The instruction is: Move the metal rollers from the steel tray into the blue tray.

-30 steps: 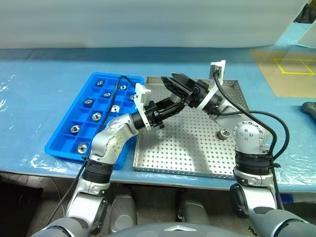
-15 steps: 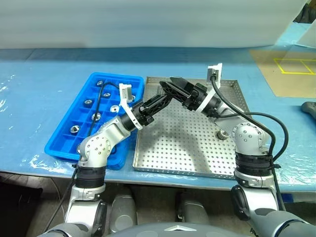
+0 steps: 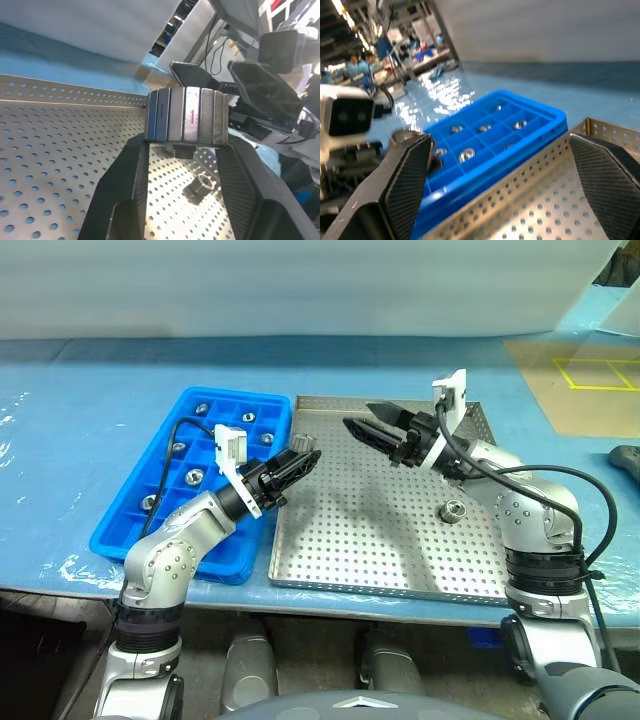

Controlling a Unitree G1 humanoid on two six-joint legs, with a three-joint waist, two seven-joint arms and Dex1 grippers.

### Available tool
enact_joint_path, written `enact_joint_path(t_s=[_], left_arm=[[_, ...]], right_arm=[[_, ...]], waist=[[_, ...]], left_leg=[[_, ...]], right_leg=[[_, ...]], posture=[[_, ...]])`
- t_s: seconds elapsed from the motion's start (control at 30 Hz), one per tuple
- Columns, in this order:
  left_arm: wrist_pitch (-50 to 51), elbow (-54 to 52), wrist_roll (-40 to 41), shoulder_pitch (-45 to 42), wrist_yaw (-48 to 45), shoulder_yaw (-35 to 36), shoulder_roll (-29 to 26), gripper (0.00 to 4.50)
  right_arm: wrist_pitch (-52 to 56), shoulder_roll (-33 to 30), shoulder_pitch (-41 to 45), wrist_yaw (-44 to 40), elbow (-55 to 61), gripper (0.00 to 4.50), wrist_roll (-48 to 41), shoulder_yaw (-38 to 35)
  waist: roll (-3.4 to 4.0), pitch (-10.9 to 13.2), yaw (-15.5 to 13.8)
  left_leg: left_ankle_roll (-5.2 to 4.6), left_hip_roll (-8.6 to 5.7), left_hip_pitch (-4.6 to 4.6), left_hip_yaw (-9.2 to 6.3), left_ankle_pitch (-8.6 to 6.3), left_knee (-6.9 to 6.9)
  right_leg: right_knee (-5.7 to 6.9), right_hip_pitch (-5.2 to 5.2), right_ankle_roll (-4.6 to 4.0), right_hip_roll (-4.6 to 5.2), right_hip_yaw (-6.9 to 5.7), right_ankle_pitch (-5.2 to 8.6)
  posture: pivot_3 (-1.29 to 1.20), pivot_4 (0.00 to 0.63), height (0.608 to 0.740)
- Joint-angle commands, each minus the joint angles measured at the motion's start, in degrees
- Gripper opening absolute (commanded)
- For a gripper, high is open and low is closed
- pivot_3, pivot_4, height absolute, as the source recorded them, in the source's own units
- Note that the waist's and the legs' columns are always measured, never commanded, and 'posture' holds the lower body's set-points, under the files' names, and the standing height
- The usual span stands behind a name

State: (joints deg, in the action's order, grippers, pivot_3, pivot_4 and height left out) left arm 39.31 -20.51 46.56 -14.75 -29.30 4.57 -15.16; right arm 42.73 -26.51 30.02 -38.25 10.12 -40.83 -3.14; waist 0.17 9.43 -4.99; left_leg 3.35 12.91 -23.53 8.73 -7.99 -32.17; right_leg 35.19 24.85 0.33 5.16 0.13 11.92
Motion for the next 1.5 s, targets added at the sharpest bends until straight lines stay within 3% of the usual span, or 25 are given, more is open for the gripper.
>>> enact_joint_path(t_s=[0.03,0.5,0.87,1.03,1.5], left_arm=[[-2.1,-6.0,-2.7,1.9,2.4,0.7,-1.7,1.63],[-3.6,-17.0,-10.8,12.0,13.6,0.2,-2.3,1.63],[4.8,-26.5,-14.7,20.2,29.3,1.6,0.2,1.63],[9.4,-28.1,-16.1,20.6,35.6,2.4,2.8,1.63],[19.4,-25.1,-16.1,14.9,39.8,5.6,4.2,1.63]], right_arm=[[-2.9,-1.8,-0.4,-4.3,0.8,4.5,2.6,2.3],[-11.7,-3.8,1.5,-16.8,-8.3,4.5,13.5,10.3],[-15.0,-0.2,6.1,-22.8,-16.1,4.5,17.3,13.2],[-15.2,0.9,7.0,-24.6,-17.8,4.5,18.2,13.5],[-14.9,1.2,7.2,-26.2,-17.0,4.5,19.5,13.3]], waist=[[0.0,0.0,0.0],[-0.03,0.0,-1.3],[-0.03,0.0,-4.1],[-0.04,0.0,-5.7],[-0.04,0.0,-7.0]], left_leg=[[0.0,0.0,0.0,0.0,0.0,0.01],[-0.04,-0.01,-0.01,-0.05,-0.02,-0.06],[-0.3,0.04,-0.06,-0.12,-0.17,-0.14],[-0.31,0.05,-0.11,-0.18,-0.18,-0.19],[-0.32,0.04,-0.15,-0.21,-0.18,-0.28]], right_leg=[[0.0,0.0,0.0,0.0,0.0,0.0],[0.01,-0.08,-0.01,0.03,-0.06,0.0],[0.02,-0.08,-0.04,0.06,-0.11,0.01],[0.03,-0.11,-0.05,0.06,-0.14,0.01],[0.06,-0.1,-0.04,0.05,-0.15,0.01]], posture=[[0.05,0.15,0.74],[0.23,0.15,0.74],[0.35,0.15,0.74],[0.38,0.15,0.74],[0.38,0.15,0.74]])
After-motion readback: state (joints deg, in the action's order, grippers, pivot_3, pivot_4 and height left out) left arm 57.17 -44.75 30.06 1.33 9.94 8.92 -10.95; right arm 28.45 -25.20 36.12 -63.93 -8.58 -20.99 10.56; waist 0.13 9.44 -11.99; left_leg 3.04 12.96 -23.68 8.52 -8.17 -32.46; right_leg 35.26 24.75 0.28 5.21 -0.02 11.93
